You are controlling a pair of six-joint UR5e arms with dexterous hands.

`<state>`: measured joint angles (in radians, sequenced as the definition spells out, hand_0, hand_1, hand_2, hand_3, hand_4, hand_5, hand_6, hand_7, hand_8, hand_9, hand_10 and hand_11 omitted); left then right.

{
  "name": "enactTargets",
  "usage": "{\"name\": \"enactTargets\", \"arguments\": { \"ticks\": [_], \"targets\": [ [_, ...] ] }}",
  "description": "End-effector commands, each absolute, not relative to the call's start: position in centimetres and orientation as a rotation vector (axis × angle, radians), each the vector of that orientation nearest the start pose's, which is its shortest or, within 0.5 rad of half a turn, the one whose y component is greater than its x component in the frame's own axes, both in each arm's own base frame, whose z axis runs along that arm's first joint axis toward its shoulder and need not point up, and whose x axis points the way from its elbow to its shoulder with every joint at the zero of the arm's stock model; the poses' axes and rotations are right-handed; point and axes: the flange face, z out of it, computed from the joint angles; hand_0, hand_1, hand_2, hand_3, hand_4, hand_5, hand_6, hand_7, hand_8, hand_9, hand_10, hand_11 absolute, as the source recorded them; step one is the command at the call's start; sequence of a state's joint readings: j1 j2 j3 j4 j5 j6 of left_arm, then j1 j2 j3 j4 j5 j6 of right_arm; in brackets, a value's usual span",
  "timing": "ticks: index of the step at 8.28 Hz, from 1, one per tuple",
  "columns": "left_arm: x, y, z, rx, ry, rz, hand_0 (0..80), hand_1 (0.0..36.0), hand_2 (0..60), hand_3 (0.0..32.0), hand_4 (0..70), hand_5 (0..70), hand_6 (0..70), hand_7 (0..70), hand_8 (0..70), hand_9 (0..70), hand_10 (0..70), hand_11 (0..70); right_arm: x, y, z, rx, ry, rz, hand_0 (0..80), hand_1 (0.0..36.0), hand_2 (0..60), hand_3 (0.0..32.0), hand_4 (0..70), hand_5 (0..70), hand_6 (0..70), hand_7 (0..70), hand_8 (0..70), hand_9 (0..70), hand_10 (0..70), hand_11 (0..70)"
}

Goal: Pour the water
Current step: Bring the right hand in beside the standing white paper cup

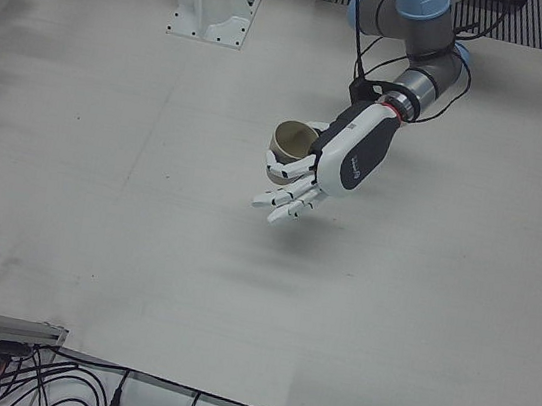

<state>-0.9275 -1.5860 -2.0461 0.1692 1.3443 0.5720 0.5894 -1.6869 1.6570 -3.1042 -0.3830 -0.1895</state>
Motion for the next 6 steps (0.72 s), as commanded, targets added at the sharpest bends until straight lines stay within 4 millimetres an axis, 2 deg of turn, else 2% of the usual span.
{"name": "enactTargets", "arguments": {
  "ticks": [1,4,6],
  "targets": [
    [16.2,-47.4,46.5,0.096,2.198,-1.433,74.4,36.0,60.0,0.0,70.0,70.0,12.9,20.0,6.4,9.0,7.7,14.0,-22.9,-36.8,71.9,-0.454,2.166,-2.240,48.9,14.2,1.9,3.2,0.0,5.4,0.0,0.0,0.0,0.0,0.0,0.0],
    [16.3,-47.5,46.9,0.094,2.193,-1.436,75.1,36.0,60.0,0.0,70.0,70.0,13.3,20.7,6.7,9.5,7.9,14.3,-27.8,-37.7,72.3,-0.413,2.187,-2.252,48.7,13.8,2.3,3.0,1.2,6.1,0.0,0.0,0.0,0.0,0.0,0.0],
    [16.4,-47.5,47.4,0.096,2.184,-1.439,74.4,36.0,60.0,0.0,70.0,70.0,13.2,20.5,6.7,9.5,7.9,14.4,-29.2,-37.1,72.3,-0.391,2.207,-2.268,48.6,13.7,2.5,3.0,2.2,6.5,0.0,0.0,0.0,0.0,0.0,0.0]
  ]
}}
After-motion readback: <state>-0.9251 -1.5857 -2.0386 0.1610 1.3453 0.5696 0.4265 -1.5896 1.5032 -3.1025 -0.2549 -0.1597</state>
